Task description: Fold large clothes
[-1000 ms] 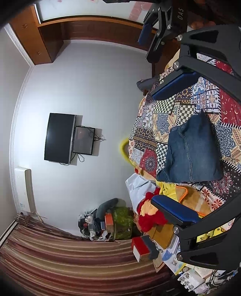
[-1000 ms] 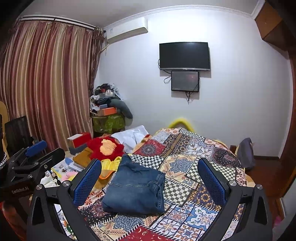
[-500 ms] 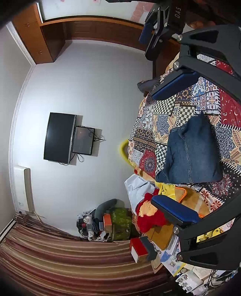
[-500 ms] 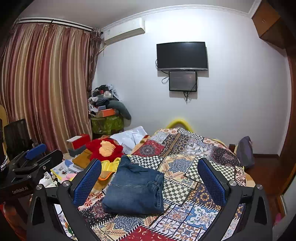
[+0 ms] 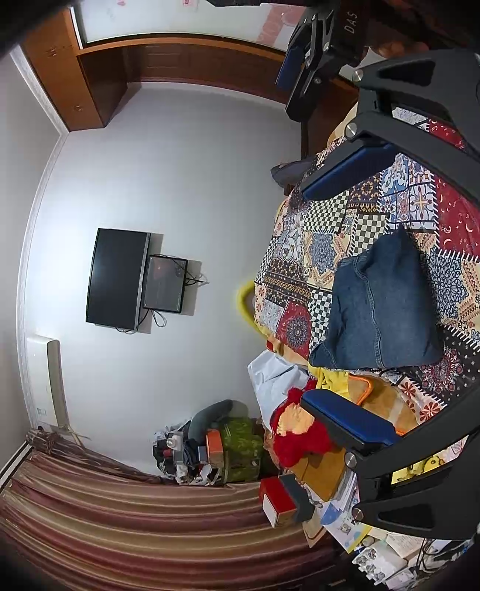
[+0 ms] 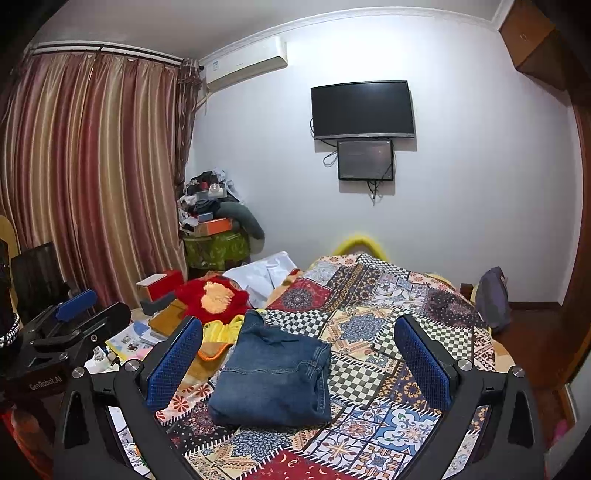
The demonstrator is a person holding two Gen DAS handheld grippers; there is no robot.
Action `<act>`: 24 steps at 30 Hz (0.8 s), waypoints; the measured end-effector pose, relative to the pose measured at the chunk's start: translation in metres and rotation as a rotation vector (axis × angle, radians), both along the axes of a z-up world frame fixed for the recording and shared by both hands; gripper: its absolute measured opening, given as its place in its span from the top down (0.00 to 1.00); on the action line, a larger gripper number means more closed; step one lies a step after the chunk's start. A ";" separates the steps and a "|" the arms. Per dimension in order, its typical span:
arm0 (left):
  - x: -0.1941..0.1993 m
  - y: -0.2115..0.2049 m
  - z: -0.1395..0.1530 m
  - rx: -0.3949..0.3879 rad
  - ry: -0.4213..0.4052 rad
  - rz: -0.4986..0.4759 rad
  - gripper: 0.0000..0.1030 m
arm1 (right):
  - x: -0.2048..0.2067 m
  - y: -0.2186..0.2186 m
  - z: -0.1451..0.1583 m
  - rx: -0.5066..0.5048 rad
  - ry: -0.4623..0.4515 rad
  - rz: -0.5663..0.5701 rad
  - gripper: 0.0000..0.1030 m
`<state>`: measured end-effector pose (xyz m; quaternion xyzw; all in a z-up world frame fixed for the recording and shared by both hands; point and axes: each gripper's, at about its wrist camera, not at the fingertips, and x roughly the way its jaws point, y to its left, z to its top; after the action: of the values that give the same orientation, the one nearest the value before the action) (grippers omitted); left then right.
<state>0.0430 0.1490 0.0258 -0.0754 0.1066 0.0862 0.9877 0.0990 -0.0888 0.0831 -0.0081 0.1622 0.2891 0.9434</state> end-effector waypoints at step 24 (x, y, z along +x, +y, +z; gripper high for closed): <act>0.002 0.006 0.002 -0.011 0.019 -0.043 0.00 | 0.002 0.006 -0.007 -0.011 0.025 0.003 0.00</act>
<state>0.0445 0.1546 0.0274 -0.0778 0.1181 0.0653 0.9878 0.1014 -0.0829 0.0757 -0.0097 0.1754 0.2895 0.9409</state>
